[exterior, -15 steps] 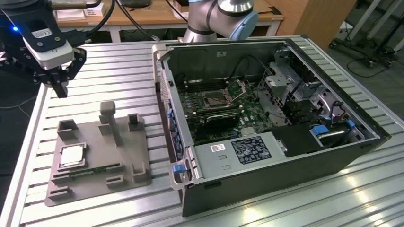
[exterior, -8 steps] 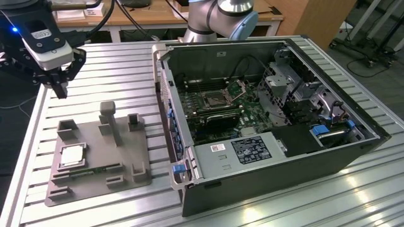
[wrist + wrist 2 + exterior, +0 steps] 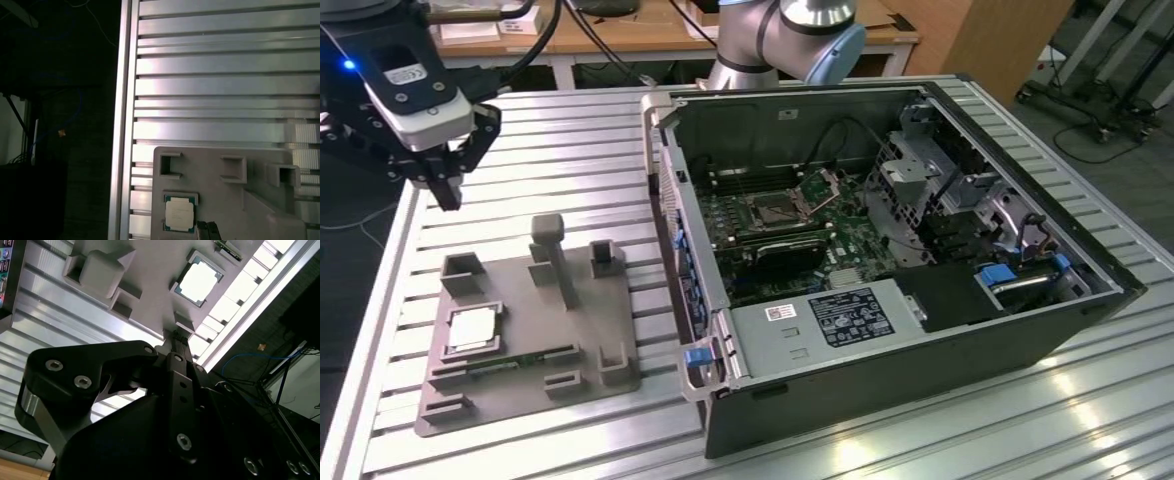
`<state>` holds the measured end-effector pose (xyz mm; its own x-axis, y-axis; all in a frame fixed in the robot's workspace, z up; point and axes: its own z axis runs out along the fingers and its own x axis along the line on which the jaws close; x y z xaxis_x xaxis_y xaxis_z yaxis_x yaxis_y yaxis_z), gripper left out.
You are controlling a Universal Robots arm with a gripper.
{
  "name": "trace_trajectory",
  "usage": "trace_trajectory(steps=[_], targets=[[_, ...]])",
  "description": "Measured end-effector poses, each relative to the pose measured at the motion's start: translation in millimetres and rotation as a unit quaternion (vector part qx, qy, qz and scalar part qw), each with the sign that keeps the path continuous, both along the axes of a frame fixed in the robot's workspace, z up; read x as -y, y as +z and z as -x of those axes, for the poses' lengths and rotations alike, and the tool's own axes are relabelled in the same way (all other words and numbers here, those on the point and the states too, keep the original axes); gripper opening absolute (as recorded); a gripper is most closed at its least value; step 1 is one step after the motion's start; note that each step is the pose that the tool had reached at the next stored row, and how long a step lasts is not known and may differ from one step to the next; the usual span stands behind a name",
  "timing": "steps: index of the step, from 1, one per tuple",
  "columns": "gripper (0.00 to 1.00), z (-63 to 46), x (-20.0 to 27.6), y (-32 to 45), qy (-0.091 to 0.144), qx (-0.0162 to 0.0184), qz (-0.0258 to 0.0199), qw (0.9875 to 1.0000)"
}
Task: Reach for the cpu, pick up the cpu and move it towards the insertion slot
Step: 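Reach for the cpu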
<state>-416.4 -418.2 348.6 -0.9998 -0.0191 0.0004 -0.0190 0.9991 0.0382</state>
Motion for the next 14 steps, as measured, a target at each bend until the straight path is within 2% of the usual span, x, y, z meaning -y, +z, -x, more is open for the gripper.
trace_trajectory(steps=[4, 9, 13, 14], targets=[[0.11, 1.5, 1.7, -0.4, 0.0, 0.0001, -0.0001, 1.0], [0.11, 6.8, 8.4, -1.4, 0.0, 0.0001, -0.001, 1.0], [0.11, 10.9, 15.4, -2.7, 0.0, 0.0001, -0.0111, 0.9999], [0.11, 11.6, 17.2, -3.0, 0.0, 0.0001, -0.0124, 0.9999]])
